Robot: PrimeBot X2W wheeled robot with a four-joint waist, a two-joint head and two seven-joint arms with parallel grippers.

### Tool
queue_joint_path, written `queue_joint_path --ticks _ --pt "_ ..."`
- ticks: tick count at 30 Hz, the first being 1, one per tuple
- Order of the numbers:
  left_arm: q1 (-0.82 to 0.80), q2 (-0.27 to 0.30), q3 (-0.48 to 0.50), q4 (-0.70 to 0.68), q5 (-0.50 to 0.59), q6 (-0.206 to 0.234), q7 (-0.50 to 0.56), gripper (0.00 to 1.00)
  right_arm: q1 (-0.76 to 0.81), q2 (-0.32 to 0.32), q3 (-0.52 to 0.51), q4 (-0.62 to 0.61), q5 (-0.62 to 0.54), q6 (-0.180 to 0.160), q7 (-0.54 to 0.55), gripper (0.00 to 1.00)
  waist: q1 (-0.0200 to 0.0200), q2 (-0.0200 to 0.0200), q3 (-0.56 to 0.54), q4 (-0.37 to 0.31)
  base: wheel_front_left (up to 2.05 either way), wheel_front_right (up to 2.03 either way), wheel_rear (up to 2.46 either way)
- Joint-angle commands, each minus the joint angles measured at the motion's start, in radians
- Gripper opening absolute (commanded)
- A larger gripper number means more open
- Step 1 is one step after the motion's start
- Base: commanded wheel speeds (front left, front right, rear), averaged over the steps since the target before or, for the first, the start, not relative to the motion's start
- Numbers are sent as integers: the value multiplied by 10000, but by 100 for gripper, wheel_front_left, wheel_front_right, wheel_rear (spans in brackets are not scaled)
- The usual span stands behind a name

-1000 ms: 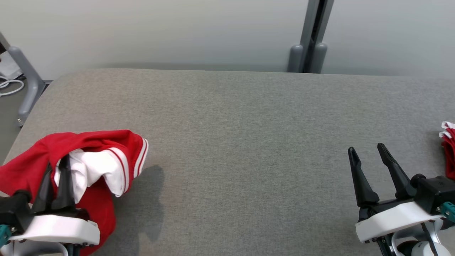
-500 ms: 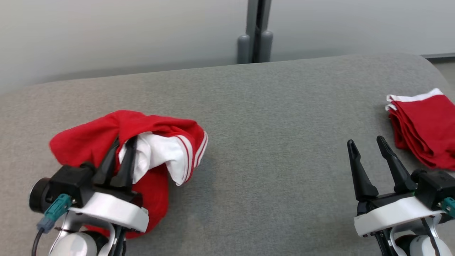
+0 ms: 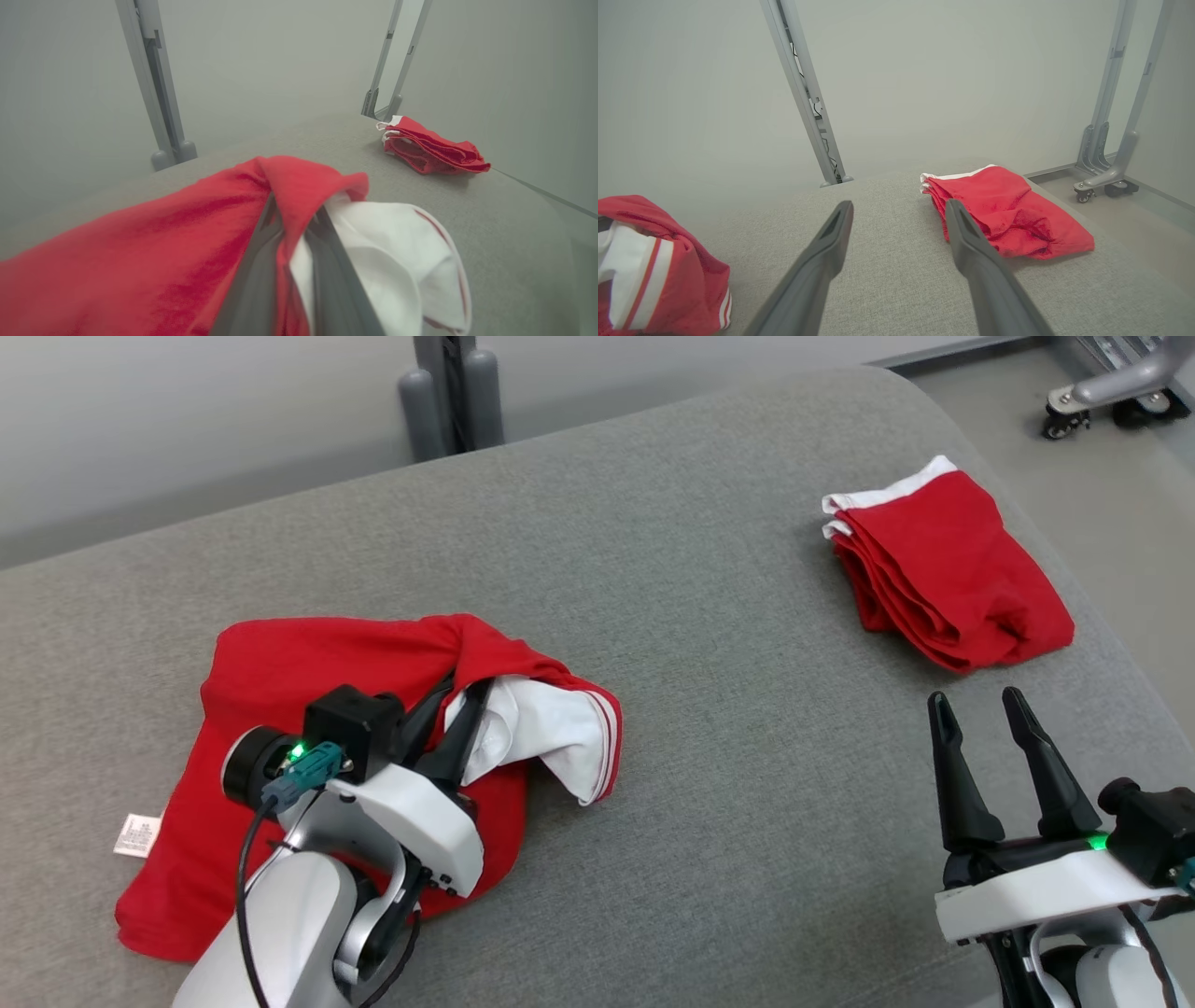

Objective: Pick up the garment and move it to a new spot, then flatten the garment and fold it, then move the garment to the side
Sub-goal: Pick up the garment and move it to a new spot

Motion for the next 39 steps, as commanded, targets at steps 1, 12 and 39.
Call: queue_joint_path --ticks 1,12,39 --pt "-386 -81 -79 408 -39 -167 -11 0 -210 -21 33 87 100 1 -174 100 0 0 539 -579 0 0 0" --pt "-1244 -577 -655 2518 -139 -885 -156 100 -358 -22 37 560 292 1 -581 100 0 0 776 -801 0 0 0" --pt "1748 852 2847 -233 -770 775 -2929 100 -43 -34 -525 46 -654 1 98 100 0 0 -508 2226 0 0 0"
